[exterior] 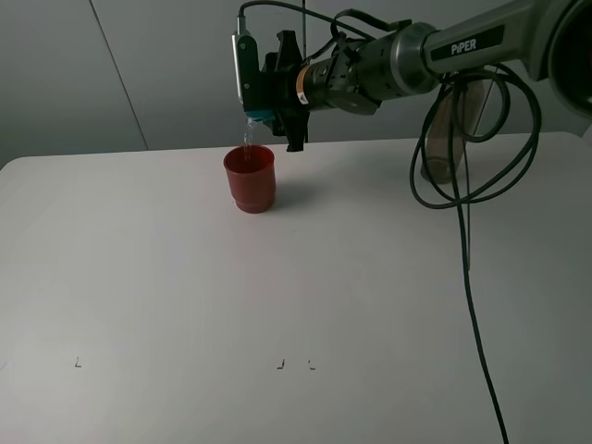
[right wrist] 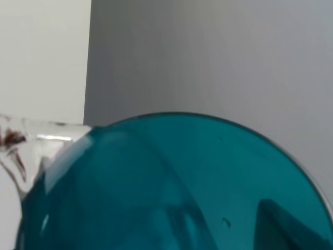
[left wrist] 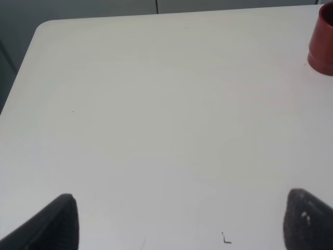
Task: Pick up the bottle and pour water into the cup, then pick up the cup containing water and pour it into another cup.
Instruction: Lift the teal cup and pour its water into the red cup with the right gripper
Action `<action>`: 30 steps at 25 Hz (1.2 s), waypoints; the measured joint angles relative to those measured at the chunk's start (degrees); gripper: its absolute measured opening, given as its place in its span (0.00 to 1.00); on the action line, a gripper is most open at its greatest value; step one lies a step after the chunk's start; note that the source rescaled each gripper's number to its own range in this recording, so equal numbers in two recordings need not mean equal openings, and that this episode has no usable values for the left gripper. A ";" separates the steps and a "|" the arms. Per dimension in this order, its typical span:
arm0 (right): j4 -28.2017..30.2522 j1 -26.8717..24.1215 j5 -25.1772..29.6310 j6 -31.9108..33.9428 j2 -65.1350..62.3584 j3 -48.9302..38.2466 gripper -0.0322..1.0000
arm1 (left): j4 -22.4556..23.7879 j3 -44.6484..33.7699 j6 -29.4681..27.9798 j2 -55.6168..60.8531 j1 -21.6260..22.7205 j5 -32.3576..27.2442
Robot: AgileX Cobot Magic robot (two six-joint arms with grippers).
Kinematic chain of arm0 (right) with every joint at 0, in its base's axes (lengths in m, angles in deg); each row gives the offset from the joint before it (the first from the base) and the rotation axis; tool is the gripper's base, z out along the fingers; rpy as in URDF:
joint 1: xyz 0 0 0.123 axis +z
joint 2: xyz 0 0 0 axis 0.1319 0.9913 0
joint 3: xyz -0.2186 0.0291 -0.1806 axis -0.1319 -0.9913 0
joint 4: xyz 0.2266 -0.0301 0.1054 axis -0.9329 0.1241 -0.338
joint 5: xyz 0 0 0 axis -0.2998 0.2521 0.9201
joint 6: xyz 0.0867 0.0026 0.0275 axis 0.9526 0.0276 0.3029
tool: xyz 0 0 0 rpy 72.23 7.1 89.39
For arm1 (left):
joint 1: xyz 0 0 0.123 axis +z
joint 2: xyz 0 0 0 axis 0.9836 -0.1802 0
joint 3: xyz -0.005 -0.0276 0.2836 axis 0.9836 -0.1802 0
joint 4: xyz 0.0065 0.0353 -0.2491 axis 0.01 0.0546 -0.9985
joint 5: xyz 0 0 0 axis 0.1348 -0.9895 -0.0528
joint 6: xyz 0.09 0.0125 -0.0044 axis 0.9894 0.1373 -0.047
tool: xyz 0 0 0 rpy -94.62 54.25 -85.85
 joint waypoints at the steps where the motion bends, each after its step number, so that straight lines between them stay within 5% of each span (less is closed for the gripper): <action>1: 0.00 0.00 0.00 -0.61 0.00 0.00 0.11 | 0.00 0.00 0.00 0.00 0.00 0.00; 30: 0.00 0.00 0.00 -14.72 0.00 0.02 0.11 | 0.00 0.00 0.00 0.00 0.00 0.00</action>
